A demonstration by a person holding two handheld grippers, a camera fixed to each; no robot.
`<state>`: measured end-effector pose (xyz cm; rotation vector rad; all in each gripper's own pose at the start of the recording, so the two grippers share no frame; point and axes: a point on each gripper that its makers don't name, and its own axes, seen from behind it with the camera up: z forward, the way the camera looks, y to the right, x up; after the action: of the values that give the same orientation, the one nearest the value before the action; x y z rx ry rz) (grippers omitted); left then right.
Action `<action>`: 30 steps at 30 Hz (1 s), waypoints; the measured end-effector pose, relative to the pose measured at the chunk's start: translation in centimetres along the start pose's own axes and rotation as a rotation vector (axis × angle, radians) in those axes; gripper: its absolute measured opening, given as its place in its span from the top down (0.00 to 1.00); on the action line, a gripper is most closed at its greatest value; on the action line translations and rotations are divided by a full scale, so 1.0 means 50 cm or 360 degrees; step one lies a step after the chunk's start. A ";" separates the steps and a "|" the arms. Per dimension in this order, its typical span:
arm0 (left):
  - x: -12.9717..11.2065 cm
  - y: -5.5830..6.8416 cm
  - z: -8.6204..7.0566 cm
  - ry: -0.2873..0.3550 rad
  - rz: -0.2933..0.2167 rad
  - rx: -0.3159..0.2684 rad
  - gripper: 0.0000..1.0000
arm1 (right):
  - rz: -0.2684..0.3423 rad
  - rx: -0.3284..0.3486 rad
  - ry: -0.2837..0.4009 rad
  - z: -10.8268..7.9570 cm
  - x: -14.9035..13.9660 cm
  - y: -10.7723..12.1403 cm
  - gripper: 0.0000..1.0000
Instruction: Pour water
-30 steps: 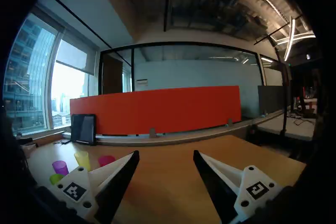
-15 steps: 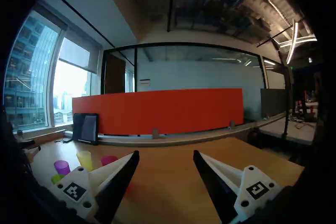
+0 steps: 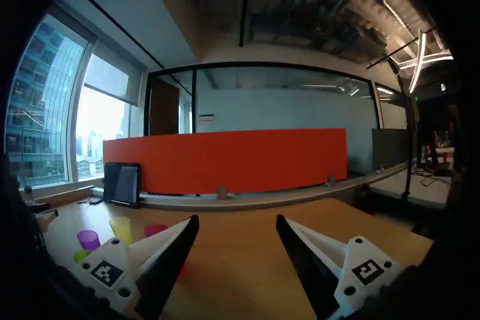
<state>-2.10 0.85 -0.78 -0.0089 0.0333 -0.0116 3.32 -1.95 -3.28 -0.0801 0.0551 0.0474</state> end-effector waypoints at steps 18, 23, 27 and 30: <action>-0.003 0.000 0.004 -0.0025 0.0005 -0.0001 0.06 | -0.0007 0.0010 0.0028 -0.001 -0.002 0.001 0.01; -0.003 -0.001 0.004 -0.0025 0.0005 0.0000 0.06 | -0.0062 0.0007 0.0034 0.003 -0.015 0.011 0.01; -0.004 -0.001 0.005 -0.0026 0.0005 0.0000 0.06 | -0.0147 0.0017 0.0029 0.005 -0.023 0.012 0.01; -0.004 -0.001 0.005 -0.0026 0.0006 0.0000 0.06 | -0.0195 0.0018 0.0036 0.009 -0.025 0.012 0.01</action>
<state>-2.29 0.79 -0.54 -0.0089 0.0172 -0.0080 2.07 -1.37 -2.78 -0.0728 0.0728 -0.0765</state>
